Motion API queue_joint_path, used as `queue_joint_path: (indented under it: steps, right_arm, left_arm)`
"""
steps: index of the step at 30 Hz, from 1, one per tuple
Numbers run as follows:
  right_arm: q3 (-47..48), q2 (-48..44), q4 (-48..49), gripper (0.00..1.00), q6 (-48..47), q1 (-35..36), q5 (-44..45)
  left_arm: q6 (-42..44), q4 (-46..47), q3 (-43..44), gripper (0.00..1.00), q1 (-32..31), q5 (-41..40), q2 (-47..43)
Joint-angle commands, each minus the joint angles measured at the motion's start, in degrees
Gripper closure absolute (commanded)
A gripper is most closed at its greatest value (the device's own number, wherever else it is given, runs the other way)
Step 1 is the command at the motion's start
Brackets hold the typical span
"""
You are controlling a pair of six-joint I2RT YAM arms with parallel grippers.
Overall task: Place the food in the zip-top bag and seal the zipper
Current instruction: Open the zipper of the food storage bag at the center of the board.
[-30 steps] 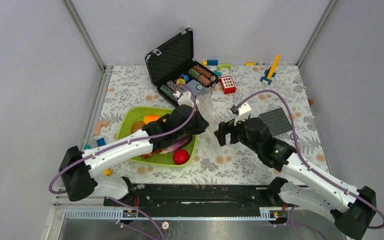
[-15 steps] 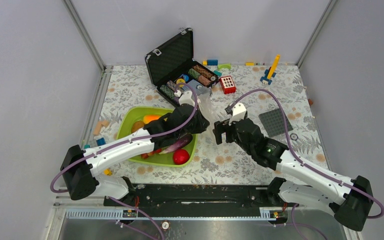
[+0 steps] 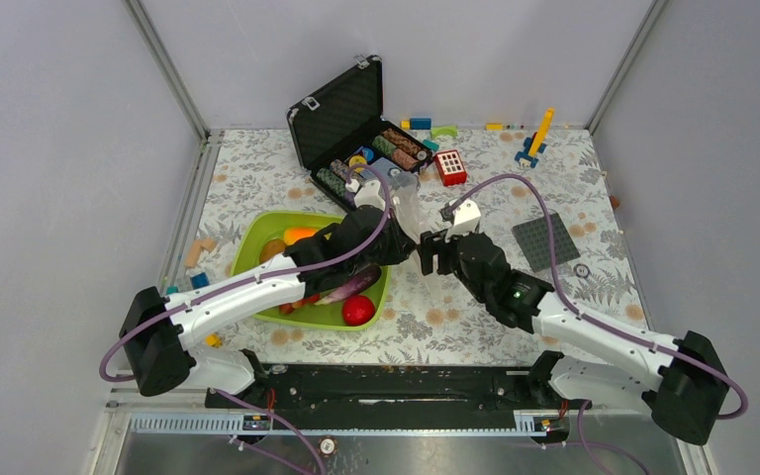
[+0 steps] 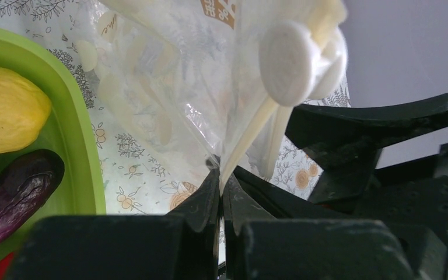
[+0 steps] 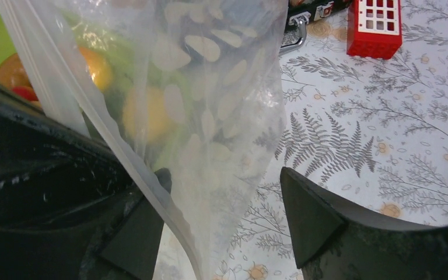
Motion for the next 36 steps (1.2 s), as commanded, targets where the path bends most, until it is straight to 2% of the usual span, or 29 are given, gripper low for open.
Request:
queue_joint_path:
  steps: [1,6,8,11,12,18,20,22,26,29,33,36]
  right_arm:
    - [0.7,2.9,9.2,0.3,-0.3,0.6,2.6]
    - [0.9,3.5,8.4,0.55,1.3,0.6,3.0]
    - [1.0,3.2,6.9,0.66,1.6,0.5,4.8]
    - [1.5,2.9,3.2,0.87,1.4,0.6,8.5]
    - [2.2,2.5,1.0,0.9,1.3,0.6,10.3]
    - [10.1,0.8,-15.7,1.0,-2.6,-0.4,21.7]
    - [12.4,0.5,-20.3,1.0,-3.3,-2.3,23.6]
    - [16.1,0.5,-27.5,1.0,-2.5,-5.6,21.1]
    - [19.6,0.5,-35.4,1.0,-4.1,-9.5,17.2]
    - [22.3,0.8,-43.1,1.0,-2.9,-10.0,16.3]
    - [24.5,-0.5,-51.2,1.0,0.6,-10.0,12.5]
    - [26.5,-1.8,-57.1,1.0,3.1,-10.0,5.8]
  left_arm:
    - [-1.5,1.0,0.6,1.0,-0.1,0.9,-2.5]
    - [-1.6,0.2,-0.4,1.0,0.0,-0.4,-3.9]
    - [-1.0,-0.1,-0.8,1.0,0.1,-0.5,-4.6]
    - [-0.1,-1.2,-1.1,1.0,0.1,-1.8,-5.6]
    - [0.3,-2.3,-0.9,1.0,0.1,-2.7,-5.8]
    - [2.4,-5.9,-2.4,1.0,3.4,-1.8,-6.8]
    - [2.8,-6.8,-3.4,1.0,5.0,-1.5,-6.8]
    - [4.1,-7.5,-3.8,1.0,6.4,-1.4,-6.5]
    - [10.2,-9.9,-2.3,1.0,10.0,-2.7,-3.4]
    - [12.5,-11.1,-0.7,1.0,13.9,1.5,0.5]
    - [15.4,-9.7,2.6,1.0,14.3,3.9,6.6]
    - [16.5,-7.6,5.8,1.0,14.1,9.7,10.9]
